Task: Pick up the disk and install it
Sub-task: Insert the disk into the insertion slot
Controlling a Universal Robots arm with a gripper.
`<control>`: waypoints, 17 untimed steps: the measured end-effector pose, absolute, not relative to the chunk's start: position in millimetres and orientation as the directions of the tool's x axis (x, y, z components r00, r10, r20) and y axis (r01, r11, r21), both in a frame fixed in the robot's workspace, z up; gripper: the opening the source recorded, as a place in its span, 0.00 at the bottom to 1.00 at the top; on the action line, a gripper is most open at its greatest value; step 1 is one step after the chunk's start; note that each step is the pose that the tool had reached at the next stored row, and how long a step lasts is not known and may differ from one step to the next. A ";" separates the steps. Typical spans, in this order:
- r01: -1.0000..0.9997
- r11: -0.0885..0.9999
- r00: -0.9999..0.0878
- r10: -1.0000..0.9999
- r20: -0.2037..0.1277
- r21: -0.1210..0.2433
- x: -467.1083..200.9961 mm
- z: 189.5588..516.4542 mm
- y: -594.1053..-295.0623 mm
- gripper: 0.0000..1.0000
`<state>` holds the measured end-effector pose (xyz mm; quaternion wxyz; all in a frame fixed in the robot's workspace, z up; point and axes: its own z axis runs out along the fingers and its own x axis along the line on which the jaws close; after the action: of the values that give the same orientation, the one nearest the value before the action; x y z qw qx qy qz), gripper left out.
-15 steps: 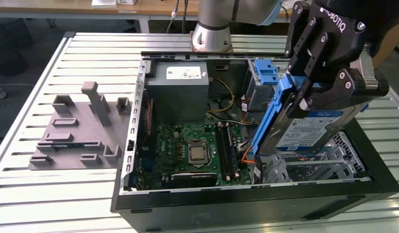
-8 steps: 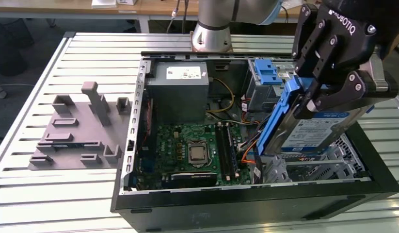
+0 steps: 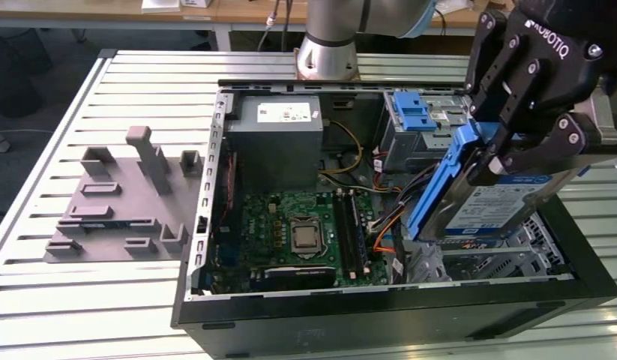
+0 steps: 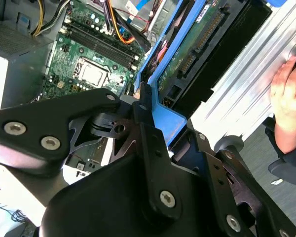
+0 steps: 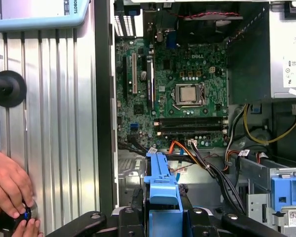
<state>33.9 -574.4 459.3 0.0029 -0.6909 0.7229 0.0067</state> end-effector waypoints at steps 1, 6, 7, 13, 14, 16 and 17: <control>-0.999 0.045 -0.045 -0.999 -0.013 0.006 35.3 458.9 -574.4 0.36; -0.999 0.045 -0.045 -0.999 -0.013 0.006 41.9 457.0 -574.2 0.36; -0.999 0.045 -0.045 -0.999 -0.013 0.006 43.1 456.5 -574.1 0.36; -0.999 0.045 -0.045 -0.999 -0.013 0.006 51.8 453.9 -573.1 0.36; -0.999 0.045 -0.045 -0.999 -0.013 0.006 53.4 453.5 -572.6 0.36; -0.999 0.045 -0.045 -0.999 -0.013 0.006 56.3 452.6 -571.7 0.36; -0.999 0.045 -0.045 -0.999 -0.013 0.006 57.7 452.1 -571.3 0.36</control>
<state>57.7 -571.3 452.1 0.0029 -0.6909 0.7229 0.0066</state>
